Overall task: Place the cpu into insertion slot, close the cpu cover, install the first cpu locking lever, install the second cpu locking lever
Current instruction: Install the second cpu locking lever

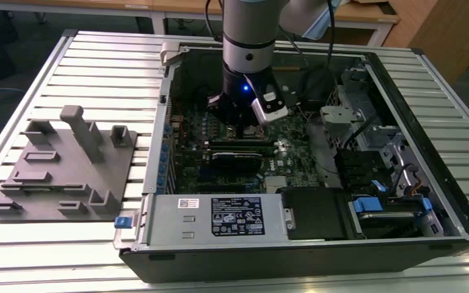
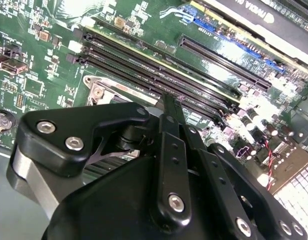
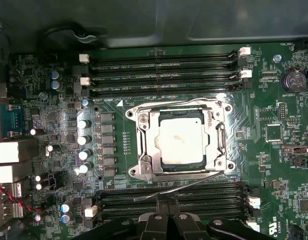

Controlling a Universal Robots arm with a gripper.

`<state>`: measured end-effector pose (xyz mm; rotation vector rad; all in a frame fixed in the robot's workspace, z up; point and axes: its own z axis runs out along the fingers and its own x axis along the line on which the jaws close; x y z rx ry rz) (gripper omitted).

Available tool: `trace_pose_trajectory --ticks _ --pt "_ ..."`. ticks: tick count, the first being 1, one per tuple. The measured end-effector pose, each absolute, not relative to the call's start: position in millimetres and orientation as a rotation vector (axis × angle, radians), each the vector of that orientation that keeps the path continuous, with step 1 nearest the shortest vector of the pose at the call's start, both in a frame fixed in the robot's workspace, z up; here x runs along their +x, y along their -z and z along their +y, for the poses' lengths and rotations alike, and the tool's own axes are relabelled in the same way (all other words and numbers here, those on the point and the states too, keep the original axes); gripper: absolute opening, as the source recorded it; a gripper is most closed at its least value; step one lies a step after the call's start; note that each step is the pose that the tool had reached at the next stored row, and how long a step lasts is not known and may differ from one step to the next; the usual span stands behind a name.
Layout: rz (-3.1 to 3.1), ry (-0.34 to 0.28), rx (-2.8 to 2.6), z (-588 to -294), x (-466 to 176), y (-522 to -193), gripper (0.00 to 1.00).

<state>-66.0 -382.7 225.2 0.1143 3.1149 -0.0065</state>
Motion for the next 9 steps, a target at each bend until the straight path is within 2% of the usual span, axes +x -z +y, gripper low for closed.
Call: trace_pose_trajectory --ticks 9 --pt "3.115 -0.006 0.114 -382.6 -65.9 -227.9 0.10"
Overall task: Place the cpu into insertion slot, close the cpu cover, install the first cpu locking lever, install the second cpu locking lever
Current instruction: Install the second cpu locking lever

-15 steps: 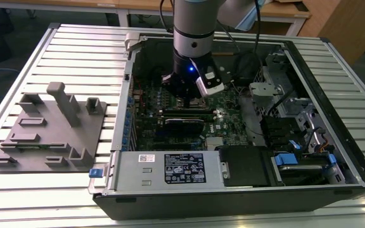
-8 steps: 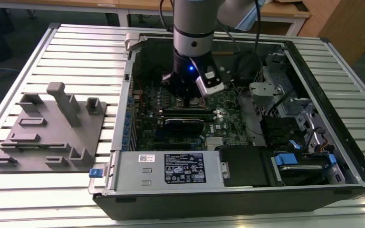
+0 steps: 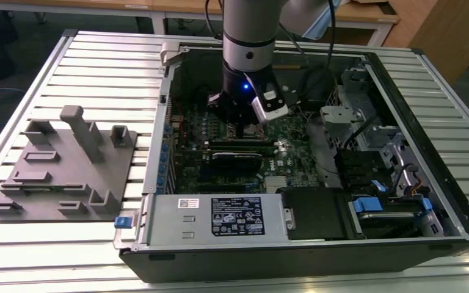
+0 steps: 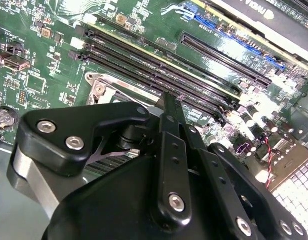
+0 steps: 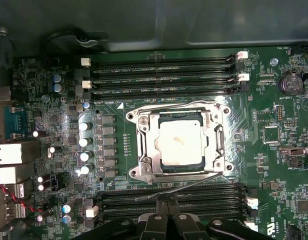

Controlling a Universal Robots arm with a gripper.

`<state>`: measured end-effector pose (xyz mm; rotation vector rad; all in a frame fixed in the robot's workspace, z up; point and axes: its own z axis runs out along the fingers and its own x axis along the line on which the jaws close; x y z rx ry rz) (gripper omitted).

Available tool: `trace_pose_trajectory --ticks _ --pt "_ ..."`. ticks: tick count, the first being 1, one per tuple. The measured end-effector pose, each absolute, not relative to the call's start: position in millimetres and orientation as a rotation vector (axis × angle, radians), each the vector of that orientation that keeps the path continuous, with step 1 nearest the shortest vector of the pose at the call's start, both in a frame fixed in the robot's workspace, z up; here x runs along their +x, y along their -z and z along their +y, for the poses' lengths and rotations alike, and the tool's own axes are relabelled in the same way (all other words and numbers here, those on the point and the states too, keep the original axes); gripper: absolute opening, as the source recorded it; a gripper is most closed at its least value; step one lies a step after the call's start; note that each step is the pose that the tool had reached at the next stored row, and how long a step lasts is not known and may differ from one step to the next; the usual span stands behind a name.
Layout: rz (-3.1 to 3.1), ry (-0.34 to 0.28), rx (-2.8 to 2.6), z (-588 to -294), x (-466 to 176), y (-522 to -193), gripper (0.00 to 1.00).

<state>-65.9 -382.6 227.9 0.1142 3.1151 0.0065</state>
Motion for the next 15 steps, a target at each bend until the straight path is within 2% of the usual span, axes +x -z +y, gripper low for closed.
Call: trace_pose_trajectory --ticks 15 --pt "3.115 -0.009 0.107 -381.4 -65.9 -230.9 0.10"
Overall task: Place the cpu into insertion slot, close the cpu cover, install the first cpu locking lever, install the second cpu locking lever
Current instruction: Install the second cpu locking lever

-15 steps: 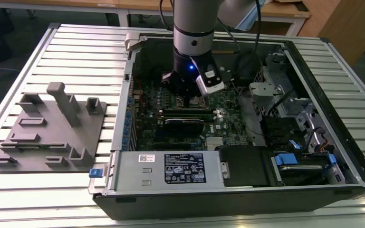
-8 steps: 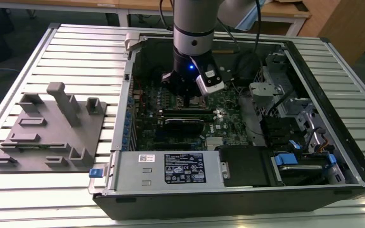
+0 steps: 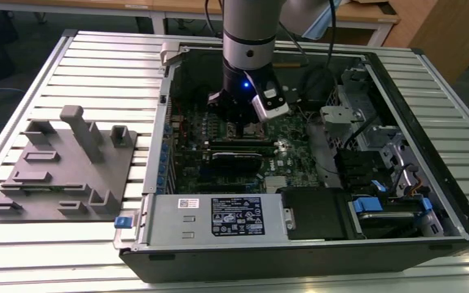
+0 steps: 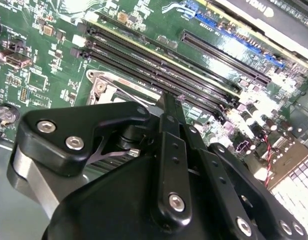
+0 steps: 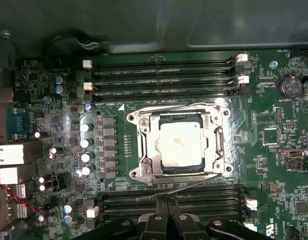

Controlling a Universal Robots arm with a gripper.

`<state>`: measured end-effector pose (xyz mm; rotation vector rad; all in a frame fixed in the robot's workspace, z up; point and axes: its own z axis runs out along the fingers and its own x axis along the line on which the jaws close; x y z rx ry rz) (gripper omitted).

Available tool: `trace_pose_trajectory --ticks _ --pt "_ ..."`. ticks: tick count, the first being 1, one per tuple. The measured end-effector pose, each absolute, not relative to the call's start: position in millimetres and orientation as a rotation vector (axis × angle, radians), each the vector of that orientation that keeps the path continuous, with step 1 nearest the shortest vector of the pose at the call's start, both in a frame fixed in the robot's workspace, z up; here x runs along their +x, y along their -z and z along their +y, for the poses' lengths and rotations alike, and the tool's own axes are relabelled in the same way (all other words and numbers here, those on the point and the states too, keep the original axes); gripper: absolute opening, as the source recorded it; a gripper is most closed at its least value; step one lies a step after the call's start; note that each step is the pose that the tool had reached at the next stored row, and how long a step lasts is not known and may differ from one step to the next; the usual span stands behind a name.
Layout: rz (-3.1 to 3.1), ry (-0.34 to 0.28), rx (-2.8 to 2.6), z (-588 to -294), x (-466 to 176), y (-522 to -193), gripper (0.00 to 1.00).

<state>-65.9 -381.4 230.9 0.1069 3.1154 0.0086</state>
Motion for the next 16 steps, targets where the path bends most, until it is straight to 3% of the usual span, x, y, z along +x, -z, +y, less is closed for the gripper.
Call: trace_pose_trajectory --ticks 16 --pt "3.116 -0.010 0.107 -381.3 -66.1 -223.4 0.10"
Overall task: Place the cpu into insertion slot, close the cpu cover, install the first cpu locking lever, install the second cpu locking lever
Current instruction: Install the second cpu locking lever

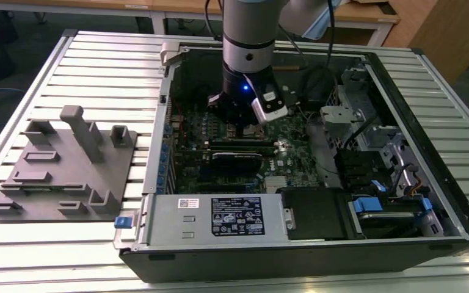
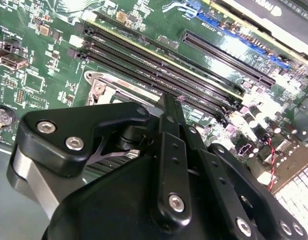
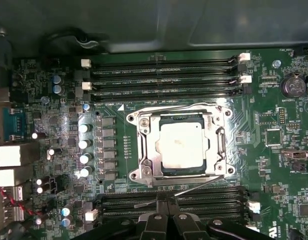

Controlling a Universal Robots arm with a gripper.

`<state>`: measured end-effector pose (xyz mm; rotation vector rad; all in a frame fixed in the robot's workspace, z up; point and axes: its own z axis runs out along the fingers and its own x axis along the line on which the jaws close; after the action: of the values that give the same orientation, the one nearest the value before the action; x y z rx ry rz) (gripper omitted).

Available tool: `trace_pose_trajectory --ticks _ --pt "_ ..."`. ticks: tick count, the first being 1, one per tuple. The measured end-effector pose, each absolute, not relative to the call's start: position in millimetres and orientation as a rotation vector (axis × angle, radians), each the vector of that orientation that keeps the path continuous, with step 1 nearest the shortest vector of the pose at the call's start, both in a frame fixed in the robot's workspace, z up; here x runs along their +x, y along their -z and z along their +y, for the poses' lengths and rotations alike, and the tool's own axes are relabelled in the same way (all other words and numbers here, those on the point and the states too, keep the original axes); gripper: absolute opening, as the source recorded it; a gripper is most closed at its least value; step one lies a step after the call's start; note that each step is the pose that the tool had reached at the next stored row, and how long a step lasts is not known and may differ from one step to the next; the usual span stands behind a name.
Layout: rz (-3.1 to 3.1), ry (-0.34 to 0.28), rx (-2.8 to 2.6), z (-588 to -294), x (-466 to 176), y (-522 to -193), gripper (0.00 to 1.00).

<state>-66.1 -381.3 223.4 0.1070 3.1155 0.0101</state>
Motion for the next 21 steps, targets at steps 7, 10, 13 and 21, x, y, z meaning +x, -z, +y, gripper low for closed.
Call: trace_pose_trajectory --ticks 7,10,13,21 --pt "3.116 -0.015 0.107 -381.2 -69.2 -220.4 0.10" --pt "3.116 -0.021 0.107 -381.3 -70.7 -219.6 0.10" --pt "3.116 -0.025 0.107 -381.3 -72.0 -218.2 0.10" --pt "3.116 -0.030 0.107 -381.3 -74.2 -214.2 0.10"
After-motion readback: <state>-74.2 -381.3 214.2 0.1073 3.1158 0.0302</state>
